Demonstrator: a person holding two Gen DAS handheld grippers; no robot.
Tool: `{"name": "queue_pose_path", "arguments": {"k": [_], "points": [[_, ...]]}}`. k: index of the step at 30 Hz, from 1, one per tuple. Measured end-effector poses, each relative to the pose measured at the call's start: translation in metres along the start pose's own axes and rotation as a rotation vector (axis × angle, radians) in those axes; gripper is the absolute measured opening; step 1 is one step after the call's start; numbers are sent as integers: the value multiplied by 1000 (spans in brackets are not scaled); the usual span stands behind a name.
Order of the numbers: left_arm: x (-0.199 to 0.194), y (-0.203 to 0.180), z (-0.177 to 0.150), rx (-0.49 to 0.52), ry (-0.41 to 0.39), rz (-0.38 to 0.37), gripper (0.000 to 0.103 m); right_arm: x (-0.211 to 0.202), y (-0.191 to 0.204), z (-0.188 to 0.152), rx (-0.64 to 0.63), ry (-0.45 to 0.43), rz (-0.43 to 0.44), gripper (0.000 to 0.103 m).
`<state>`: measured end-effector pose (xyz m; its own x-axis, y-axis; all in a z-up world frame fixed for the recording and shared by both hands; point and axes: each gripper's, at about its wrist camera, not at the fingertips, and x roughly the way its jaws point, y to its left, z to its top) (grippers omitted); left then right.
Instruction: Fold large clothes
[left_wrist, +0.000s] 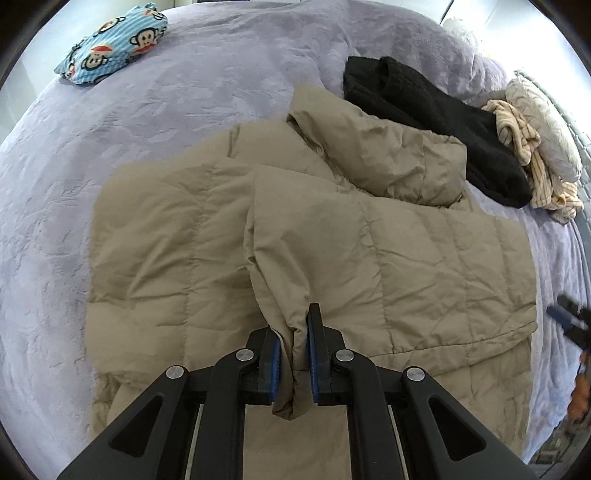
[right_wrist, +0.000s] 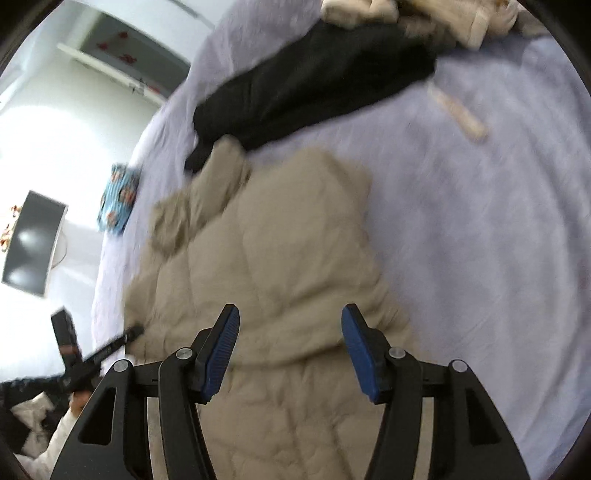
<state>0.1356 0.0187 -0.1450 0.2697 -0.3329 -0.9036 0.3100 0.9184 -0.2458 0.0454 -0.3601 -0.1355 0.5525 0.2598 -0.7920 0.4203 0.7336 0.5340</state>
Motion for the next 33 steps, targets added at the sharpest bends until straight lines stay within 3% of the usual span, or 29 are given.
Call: {"name": "queue_pose_path", "arguments": {"k": [2,4,10,11,12,14,15,16,17,18,22,27,30,32,33], "points": [[5,-5,0,6,-3,-6,12,-1,-15,15,65,-44,-30,62],[10,-10,2,10,-4,-11,12,6,-31,31,154,-61,2,62],[21,-13,8,4,0,-13,12,53,-67,61,360,5,100,60],[22,-14,9,4,2,-10,12,62,-67,64,357,21,82,51],[24,-13,9,2,4,-15,12,70,-65,65,328,31,38,29],[23,-11,10,-1,12,-43,12,87,-60,66,242,52,-81,29],[20,-9,11,1,12,-40,26,92,-59,65,223,51,-105,29],[13,-5,11,5,-1,8,37,95,-58,64,215,47,-119,29],[8,0,10,11,-19,45,57,96,-58,63,208,37,-131,29],[-2,7,8,15,-51,89,61,96,-57,62,196,31,-139,29],[-27,32,11,-31,-65,97,61,91,-58,62,163,27,-138,30],[-47,13,23,30,-117,37,61,55,-38,56,90,-33,-230,33],[-35,-15,28,85,-104,-12,61,30,-18,46,5,-74,-239,32],[-18,-28,28,113,-88,2,61,20,-1,37,-59,-70,-207,22],[-9,-31,27,124,-80,8,55,20,6,34,-86,-57,-193,20]]}}
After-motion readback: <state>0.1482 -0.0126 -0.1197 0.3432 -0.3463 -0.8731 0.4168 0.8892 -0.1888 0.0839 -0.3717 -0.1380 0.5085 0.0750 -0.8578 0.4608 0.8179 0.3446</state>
